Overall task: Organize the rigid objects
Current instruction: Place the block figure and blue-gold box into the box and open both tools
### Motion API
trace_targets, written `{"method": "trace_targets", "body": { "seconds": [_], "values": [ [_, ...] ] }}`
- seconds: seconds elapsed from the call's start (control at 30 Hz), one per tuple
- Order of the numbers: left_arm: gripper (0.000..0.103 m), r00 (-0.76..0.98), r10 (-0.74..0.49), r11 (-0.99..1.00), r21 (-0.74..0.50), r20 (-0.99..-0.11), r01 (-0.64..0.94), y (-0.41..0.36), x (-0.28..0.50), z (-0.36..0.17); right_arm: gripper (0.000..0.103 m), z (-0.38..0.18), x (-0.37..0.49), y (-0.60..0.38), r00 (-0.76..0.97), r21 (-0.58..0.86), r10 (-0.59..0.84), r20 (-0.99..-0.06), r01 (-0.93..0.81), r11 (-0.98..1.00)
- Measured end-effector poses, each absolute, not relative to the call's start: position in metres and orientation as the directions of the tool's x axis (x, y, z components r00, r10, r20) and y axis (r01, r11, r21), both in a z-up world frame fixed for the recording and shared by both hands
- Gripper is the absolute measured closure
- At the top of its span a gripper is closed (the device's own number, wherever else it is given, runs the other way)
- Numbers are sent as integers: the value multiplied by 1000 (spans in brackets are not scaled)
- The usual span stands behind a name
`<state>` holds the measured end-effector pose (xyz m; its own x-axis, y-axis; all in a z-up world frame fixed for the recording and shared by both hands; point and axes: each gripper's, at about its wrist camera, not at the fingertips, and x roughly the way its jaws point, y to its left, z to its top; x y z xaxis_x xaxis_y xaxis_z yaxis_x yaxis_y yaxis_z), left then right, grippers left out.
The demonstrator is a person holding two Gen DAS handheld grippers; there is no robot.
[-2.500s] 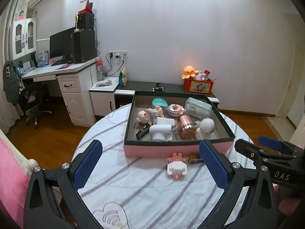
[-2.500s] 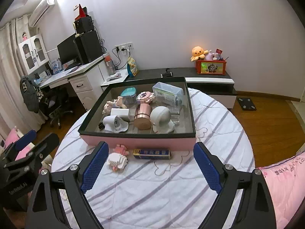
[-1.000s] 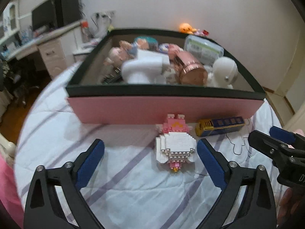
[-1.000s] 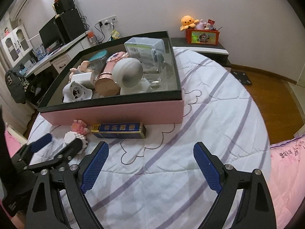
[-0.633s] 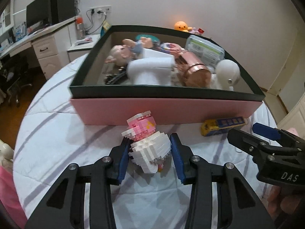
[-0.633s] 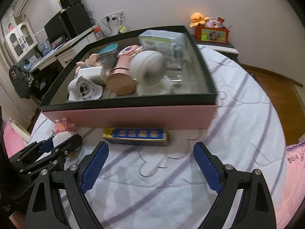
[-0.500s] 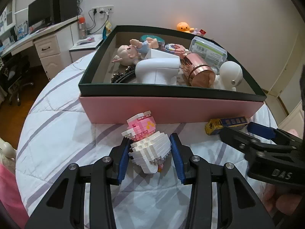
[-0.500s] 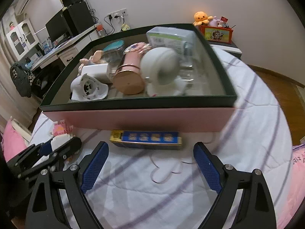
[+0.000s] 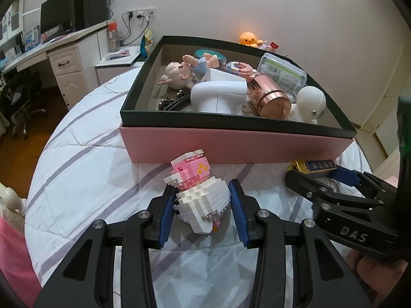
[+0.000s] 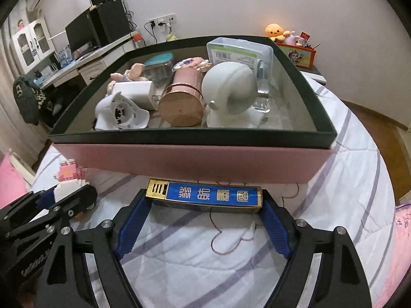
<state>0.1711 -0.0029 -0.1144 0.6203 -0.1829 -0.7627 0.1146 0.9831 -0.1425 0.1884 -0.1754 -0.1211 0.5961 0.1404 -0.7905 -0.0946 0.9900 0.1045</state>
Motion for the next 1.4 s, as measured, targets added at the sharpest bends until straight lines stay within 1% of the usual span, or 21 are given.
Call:
{"method": "trace_targets", "body": {
  "seconds": [0.23,0.47,0.8,0.9,1.03,1.4],
  "values": [
    [62,644,-194,981,-146,-740,127,-2,163,-99,19,-92,169,-180,630,120,168,-759,-118,986],
    [62,697,-218,976,-146,-684,162,-2,164,-61,19,-54,168,-185,688,134,189,-700,-133,982],
    [62,776,-226,974,-125,-589,189,-1,209,-3,19,6,213,-201,782,101,166,-601,-131,986],
    [62,779,-229,973,-129,-583,190,-6,231,3,19,11,235,-202,781,101,166,-602,-132,986],
    [62,778,-229,973,-121,-585,195,-12,255,3,19,3,262,-201,765,100,161,-624,-126,987],
    [62,705,-214,976,-114,-676,186,-28,309,-41,19,-43,305,-202,683,106,154,-714,-111,988]
  ]
}}
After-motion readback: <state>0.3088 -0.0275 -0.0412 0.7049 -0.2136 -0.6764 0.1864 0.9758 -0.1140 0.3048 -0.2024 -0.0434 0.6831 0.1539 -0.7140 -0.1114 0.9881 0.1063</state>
